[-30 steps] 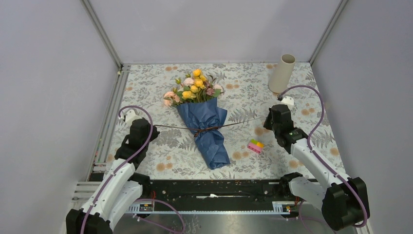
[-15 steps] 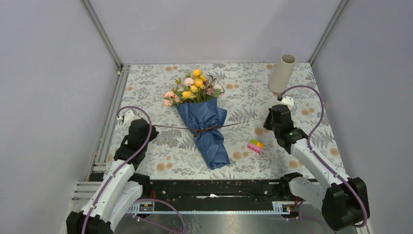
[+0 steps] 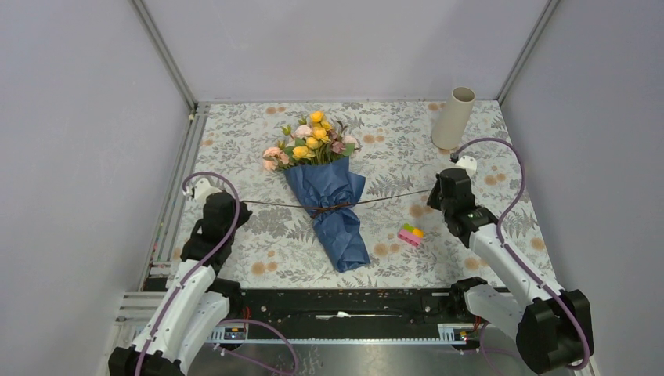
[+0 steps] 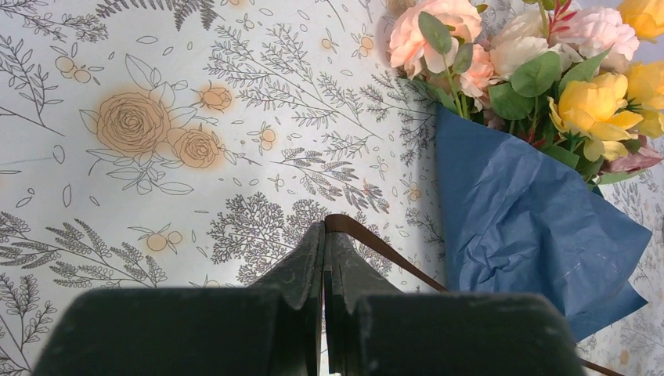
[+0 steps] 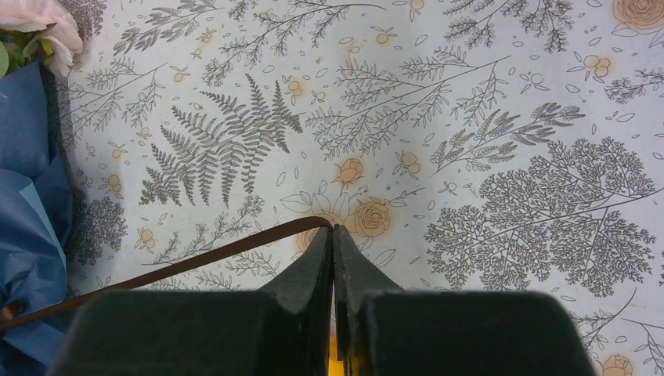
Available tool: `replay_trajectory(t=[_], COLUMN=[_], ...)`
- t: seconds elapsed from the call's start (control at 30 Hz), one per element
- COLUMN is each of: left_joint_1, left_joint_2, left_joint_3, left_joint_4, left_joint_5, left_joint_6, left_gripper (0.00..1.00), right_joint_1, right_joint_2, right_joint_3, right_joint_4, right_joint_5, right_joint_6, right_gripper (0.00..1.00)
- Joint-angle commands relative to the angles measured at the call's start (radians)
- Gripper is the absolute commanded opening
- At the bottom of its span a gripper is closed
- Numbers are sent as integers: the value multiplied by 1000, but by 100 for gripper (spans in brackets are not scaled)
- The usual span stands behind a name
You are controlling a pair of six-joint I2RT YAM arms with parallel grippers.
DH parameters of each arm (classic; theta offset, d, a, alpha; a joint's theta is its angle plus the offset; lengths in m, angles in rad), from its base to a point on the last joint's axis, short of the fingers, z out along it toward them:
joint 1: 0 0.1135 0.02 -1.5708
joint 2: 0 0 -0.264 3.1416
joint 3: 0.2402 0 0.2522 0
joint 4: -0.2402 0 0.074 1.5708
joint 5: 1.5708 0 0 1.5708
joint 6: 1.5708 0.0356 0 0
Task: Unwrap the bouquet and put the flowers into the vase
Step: Untie the ribbon from the wrapping paper.
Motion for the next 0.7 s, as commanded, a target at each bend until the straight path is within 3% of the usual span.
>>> replay_trajectory(t=[0.0,0.67], left_joint_1=[18,101], left_joint_2=[-9,-17], left_joint_3=[47,159], left_joint_4=[14,-52], left_joint_5=[12,62], left_joint_6=[-13,13], left_gripper=[0,0], right_joint_1=[-19,-133], right_joint_2=[-29,-55], right_joint_3=[25,104], right_joint_4=[-11,-71], right_joint_5=[45,17], right_joint_6=[11,-2], right_gripper=[0,0])
